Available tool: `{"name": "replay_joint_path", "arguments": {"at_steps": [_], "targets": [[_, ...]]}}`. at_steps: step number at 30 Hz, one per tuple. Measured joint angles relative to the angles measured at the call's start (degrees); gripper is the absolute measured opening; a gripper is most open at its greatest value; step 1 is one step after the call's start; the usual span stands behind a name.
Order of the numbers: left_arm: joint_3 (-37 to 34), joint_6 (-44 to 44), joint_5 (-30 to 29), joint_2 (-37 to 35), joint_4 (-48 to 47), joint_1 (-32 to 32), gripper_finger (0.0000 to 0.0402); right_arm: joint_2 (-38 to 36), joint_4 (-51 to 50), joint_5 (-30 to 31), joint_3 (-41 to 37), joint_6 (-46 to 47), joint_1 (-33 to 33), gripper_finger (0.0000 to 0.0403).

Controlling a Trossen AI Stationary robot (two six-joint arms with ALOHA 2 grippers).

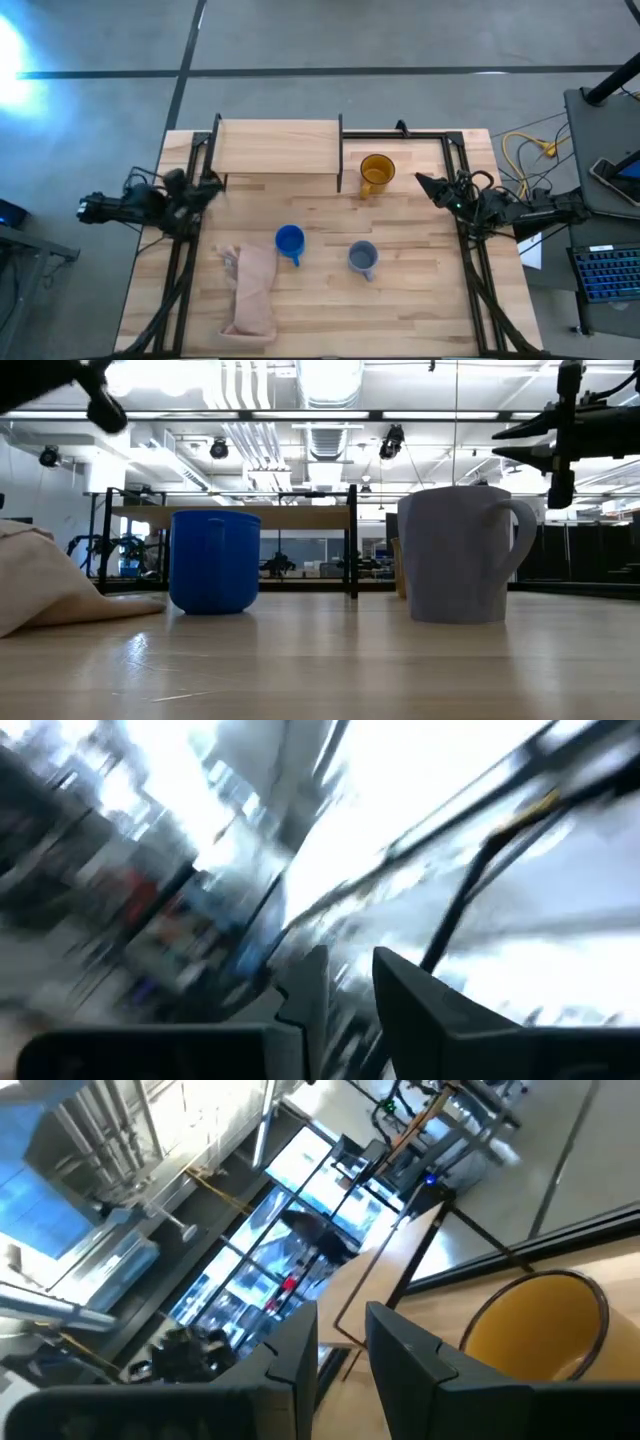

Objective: Stack small to large cups/mugs on shelf
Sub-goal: Put the blue mug on the shelf

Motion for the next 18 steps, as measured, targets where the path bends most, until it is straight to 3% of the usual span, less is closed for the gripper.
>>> {"name": "replay_joint_path", "arguments": {"at_steps": [3,6,9,12,16,18], "targets": [[0.29,3.36,-8.12,1.38,7.49,0.02,0.0068,0.0,0.02,-0.07,-0.02,-0.09,0.0,0.0082],[4.56,2.24,-6.36,3.11,3.14,0.02,0.0068,-0.07,0.76,-1.95,-0.07,1.22,0.0,0.0082],[13.76,-1.24,-1.8,8.33,-15.19,0.02,0.0068,-0.07,2.11,-8.53,-0.07,-0.87,0.0,0.0082],[27.43,-1.39,4.01,17.23,-37.53,0.0,0.0068,-0.07,2.9,-13.5,-0.07,-1.92,0.02,0.0082],[44.21,-1.59,6.61,29.3,-75.9,0.0,0.0068,-0.04,2.61,-15.55,-0.08,-2.43,0.01,0.0082],[49.29,-1.64,6.59,36.78,-83.1,-0.11,0.0068,-0.04,2.64,-15.57,-0.09,-2.52,0.02,0.0082]]}}
